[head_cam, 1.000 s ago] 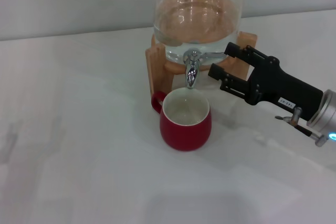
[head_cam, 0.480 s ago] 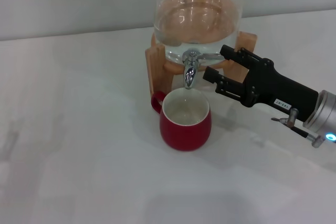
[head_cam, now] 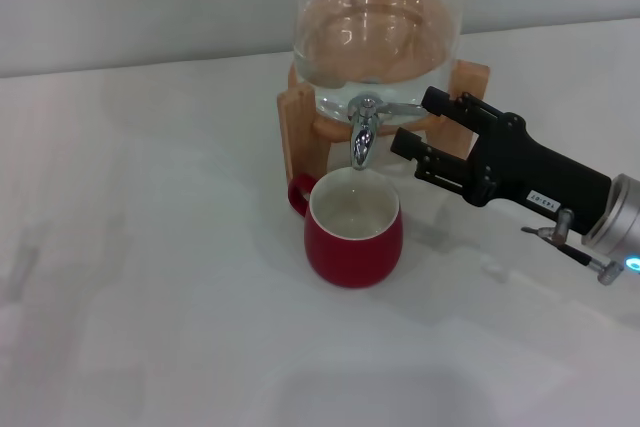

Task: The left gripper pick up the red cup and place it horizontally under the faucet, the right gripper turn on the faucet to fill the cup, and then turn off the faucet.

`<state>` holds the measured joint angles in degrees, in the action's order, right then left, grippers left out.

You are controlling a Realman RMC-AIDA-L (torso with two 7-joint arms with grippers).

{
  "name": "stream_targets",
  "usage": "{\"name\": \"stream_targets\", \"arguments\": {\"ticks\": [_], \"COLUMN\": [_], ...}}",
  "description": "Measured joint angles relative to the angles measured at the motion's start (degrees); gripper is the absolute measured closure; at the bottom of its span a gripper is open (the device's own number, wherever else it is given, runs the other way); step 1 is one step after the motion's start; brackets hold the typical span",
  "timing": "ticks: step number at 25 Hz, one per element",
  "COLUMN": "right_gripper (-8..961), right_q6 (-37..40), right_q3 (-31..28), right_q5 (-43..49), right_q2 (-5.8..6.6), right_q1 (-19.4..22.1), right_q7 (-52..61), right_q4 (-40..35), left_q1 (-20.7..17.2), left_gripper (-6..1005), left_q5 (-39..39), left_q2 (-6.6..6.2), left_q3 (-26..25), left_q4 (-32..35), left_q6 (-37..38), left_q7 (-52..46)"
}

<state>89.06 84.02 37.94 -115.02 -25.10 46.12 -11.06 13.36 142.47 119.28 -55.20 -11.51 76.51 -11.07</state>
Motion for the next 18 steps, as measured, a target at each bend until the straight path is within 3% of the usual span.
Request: {"name": "stream_targets", "arguments": {"ticks": [18], "right_gripper": [172], "right_q6": [0.6], "right_q3": [1.4], "right_q5": [0.5], "right_q2": [0.32], "right_q1": [0.0], "right_q7": [1.8], "right_q4": [-0.1], "left_q1": [0.0], "left_gripper": [123], "left_q5": [0.0], "left_q2": [0.08], "left_q3": [0.2], "left_q4": [-0.1], "left_q6": [0.2], "left_q7": [0.0]}}
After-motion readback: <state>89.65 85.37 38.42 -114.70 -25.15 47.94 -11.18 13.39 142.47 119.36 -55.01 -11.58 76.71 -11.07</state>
